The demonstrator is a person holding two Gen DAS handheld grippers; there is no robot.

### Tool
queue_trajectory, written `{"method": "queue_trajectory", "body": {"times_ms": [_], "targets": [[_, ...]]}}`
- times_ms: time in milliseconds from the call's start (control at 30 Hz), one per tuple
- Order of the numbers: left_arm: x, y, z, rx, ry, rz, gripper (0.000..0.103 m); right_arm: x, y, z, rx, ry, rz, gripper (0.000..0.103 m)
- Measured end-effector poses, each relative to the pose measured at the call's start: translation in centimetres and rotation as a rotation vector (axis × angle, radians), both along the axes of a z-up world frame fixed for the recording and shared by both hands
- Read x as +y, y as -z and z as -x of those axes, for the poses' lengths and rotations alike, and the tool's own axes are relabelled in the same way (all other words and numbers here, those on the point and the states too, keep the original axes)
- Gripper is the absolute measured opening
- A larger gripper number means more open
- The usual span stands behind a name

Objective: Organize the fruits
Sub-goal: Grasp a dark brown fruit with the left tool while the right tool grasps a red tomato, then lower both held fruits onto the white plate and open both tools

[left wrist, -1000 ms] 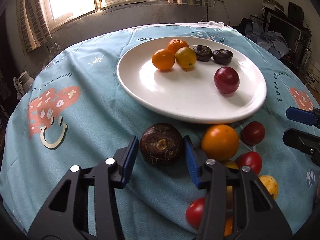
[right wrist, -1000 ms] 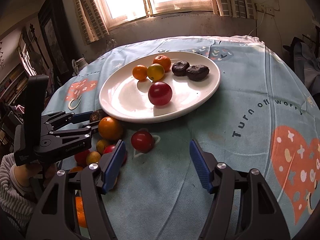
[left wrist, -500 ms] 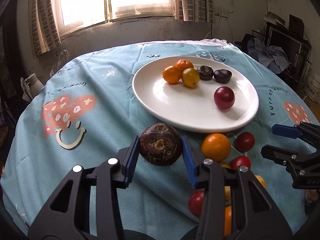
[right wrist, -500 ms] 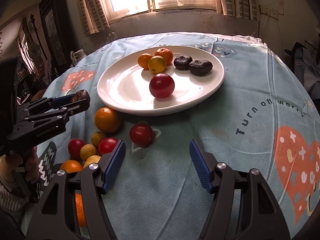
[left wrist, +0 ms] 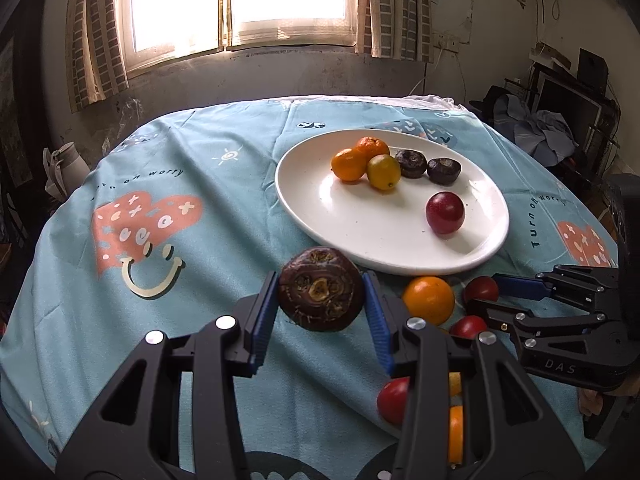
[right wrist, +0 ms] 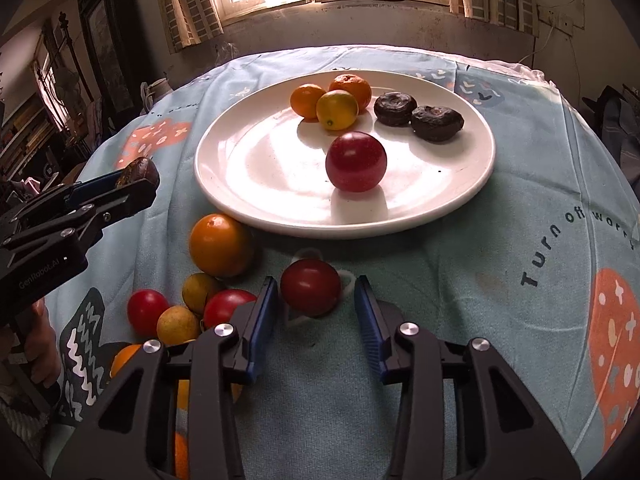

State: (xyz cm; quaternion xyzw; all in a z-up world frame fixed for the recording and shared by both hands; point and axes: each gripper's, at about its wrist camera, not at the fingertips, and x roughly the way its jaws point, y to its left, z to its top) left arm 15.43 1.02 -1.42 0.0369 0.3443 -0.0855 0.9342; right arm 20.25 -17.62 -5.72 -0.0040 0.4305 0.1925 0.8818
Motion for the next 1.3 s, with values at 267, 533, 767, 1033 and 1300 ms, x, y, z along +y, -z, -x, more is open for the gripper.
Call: {"method": "queue_trajectory", "body": {"times_ms": [267, 533, 767, 1033, 1300], "targets": [[-0.3, -0.2, 0.4, -0.027, -0.023, -0.032, 0.043, 0.4, -0.1, -0.3, 0.0, -0.013, 0.0, 0.029], [-1.1, -1.4, 1.3, -0.091, -0.05, -0.07, 0.043, -1.1, -1.4, 2.0, -0.032, -0.014, -0.025, 0.029], [-2.5, -2.6, -0.2, -0.103, -0.037, -0.073, 0.043, -4.1, -5.5, 2.7, -0.138, 0.039, -0.056, 0.029], [-5.0, -1.9, -4.7, -0.091, -0.019, -0.094, 0.043, -5.2, -6.5, -3.8, -0.168, 0.127, -0.051, 0.029], [-5.7, 0.0, -7.4, -0.072, -0.033, -0.115, 0.058, -3.8, -4.2, -6.8, -0.155, 0.118, -0.067, 0.037]]}}
